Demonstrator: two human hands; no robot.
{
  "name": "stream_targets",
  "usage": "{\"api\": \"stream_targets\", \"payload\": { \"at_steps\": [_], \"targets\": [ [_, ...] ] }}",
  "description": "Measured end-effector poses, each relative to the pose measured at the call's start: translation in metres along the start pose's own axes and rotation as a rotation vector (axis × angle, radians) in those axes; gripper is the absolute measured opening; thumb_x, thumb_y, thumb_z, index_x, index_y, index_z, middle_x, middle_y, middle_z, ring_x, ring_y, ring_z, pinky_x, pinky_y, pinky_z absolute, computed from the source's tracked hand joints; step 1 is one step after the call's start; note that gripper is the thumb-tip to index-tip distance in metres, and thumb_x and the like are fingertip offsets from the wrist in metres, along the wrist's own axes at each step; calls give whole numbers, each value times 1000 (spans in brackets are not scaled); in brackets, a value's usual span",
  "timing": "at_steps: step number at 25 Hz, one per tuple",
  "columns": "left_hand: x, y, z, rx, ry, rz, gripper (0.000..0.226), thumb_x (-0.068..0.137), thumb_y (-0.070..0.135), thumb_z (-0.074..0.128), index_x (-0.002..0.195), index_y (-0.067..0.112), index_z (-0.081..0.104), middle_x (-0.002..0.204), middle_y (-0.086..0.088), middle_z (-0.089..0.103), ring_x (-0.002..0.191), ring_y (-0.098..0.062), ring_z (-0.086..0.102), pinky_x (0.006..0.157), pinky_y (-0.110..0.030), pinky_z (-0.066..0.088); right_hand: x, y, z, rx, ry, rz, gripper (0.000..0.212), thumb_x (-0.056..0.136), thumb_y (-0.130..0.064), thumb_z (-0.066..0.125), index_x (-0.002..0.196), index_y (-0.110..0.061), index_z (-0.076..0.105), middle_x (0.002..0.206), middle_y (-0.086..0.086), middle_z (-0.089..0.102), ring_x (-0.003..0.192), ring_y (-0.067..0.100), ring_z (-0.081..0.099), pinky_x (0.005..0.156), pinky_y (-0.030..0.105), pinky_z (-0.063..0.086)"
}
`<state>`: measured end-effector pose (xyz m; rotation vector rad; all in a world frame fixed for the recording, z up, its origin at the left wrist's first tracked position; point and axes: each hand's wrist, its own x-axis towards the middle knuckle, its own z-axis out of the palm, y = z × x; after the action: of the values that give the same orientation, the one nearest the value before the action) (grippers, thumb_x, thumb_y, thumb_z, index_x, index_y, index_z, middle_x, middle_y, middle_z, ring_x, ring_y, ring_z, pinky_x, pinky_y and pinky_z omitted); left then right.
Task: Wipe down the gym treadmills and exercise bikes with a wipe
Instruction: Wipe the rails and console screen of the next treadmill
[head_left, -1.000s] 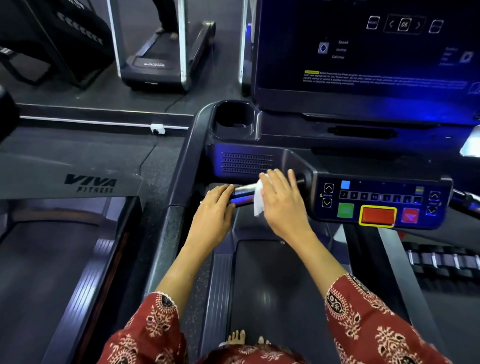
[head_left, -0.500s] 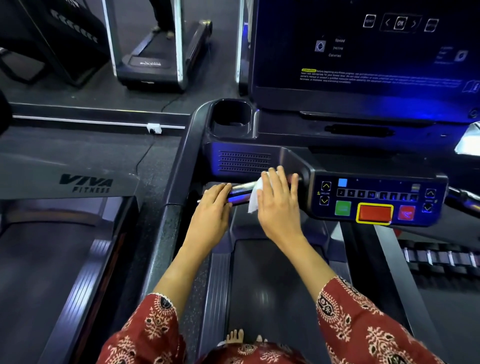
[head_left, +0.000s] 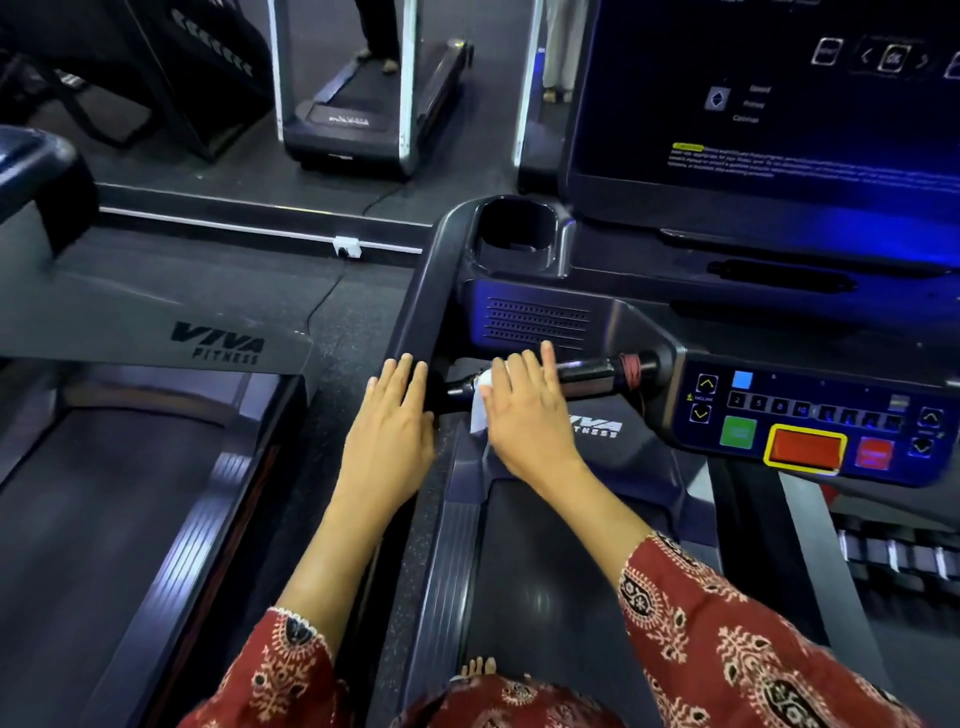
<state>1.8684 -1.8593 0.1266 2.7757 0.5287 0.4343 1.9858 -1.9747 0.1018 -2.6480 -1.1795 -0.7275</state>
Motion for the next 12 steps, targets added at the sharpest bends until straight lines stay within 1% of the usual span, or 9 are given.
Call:
{"api": "stream_targets", "payload": {
  "at_steps": [1,2,4,5,6,8,9,10,12],
  "targets": [
    [-3,-2,0,-35,-4,-6,56,90,1,55,141,-6,35,150,-24,30,140,-39,25,114,-43,18,2,-11,4,15,-9,-58,40,93,-22,37,110,4,62,96,16,61,96,36,58,114,47,15],
    [-6,-4,-1,-66,4,-3,57,93,4,52,144,-3,30,153,-20,24,143,-35,20,115,-38,11,1,-17,8,21,-16,-146,38,91,-19,41,113,4,61,100,17,62,100,37,59,114,47,17],
    [-12,-8,0,-132,25,-3,56,96,9,49,147,2,26,156,-13,18,146,-27,13,114,-29,2,-6,-11,16,-10,1,-346,43,86,-13,43,122,2,60,118,19,63,114,36,58,114,47,16],
    [-14,-9,0,-160,31,-7,55,97,11,48,147,3,25,156,-11,17,146,-25,11,113,-26,0,-9,-2,17,-36,33,-389,46,85,-13,41,125,1,59,124,18,61,119,34,56,115,48,13],
    [-14,-10,-1,-173,33,-11,55,98,12,48,147,3,25,157,-10,17,146,-25,11,113,-25,-1,-10,7,16,-53,69,-366,46,86,-15,40,125,0,59,126,17,61,121,32,56,116,48,7],
    [-14,-8,0,-169,40,-12,54,97,11,48,147,2,27,156,-12,18,146,-26,13,113,-25,0,-10,11,13,-44,78,-195,45,91,-22,39,124,2,59,124,18,61,121,32,56,116,50,-3],
    [-13,-7,2,-154,45,-12,54,96,9,49,146,0,29,155,-14,21,145,-28,16,113,-27,2,-9,5,13,-37,61,-133,46,93,-24,38,124,3,59,124,18,61,122,33,55,115,51,-6],
    [-13,-6,2,-134,48,-9,54,94,7,52,143,-3,32,153,-18,25,143,-32,21,113,-30,6,-8,-3,15,-43,40,-123,47,92,-24,38,125,2,58,124,18,60,123,33,54,115,52,-7],
    [-10,-2,3,-92,33,19,53,87,0,60,136,-8,42,145,-25,37,135,-41,34,110,-40,15,-13,-15,22,-91,14,-225,48,89,-22,41,130,-3,54,131,14,58,127,29,51,115,53,-7]
  ]
}}
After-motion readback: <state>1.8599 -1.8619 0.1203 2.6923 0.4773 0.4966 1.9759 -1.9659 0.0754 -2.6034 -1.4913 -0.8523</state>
